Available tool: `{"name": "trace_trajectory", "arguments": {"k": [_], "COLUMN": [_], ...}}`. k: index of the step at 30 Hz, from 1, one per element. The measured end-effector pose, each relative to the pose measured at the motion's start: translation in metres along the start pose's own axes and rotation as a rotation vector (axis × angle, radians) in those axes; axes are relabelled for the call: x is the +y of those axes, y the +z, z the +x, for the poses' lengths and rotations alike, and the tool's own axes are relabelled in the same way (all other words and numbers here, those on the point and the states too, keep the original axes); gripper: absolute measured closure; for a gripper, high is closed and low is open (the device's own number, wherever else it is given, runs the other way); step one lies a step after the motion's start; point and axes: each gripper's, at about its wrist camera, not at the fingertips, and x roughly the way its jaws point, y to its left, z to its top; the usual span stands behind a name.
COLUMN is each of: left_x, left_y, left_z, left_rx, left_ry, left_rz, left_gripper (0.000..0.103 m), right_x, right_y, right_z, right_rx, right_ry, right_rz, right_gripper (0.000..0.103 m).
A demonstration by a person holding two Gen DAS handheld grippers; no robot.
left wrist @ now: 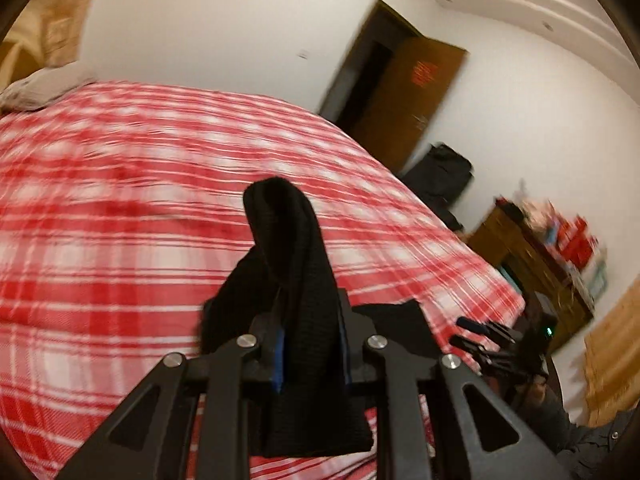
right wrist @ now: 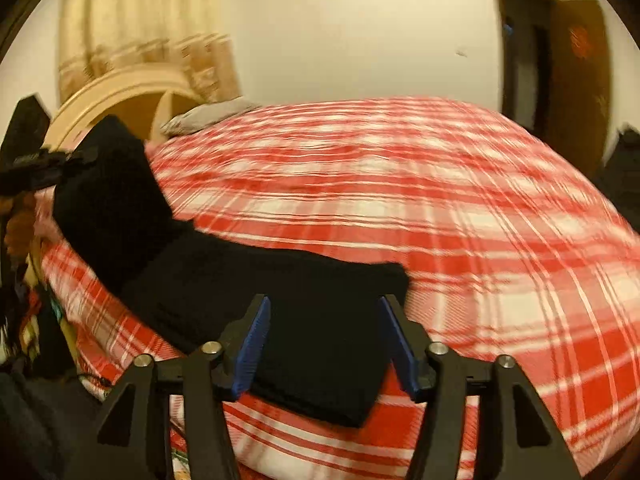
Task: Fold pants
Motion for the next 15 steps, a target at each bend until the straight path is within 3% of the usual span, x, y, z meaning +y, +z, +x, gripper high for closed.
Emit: {"name": "trace_trajectory", "arguments": {"k": [8,15], "left_x": [-0.065,-0.107], "left_y": [0.002,-0.016], "left_z": [0.066,0.124], "left_rx": [0.142,0.263], "left_ry": [-0.073,-0.060], "left_rz": [0.119,0.199], "left_gripper": [0.082,0.082], "right_x": [-0.065,-0.087], "right_y": [-0.011,-0.020], "right_z": [0.004,0.013], "right_rx": [-0.007,0.018], "right_ry": [-0.102,-0.125], "right_rz": [0.191,0.269], "right_gripper": [0.042,0.042]}}
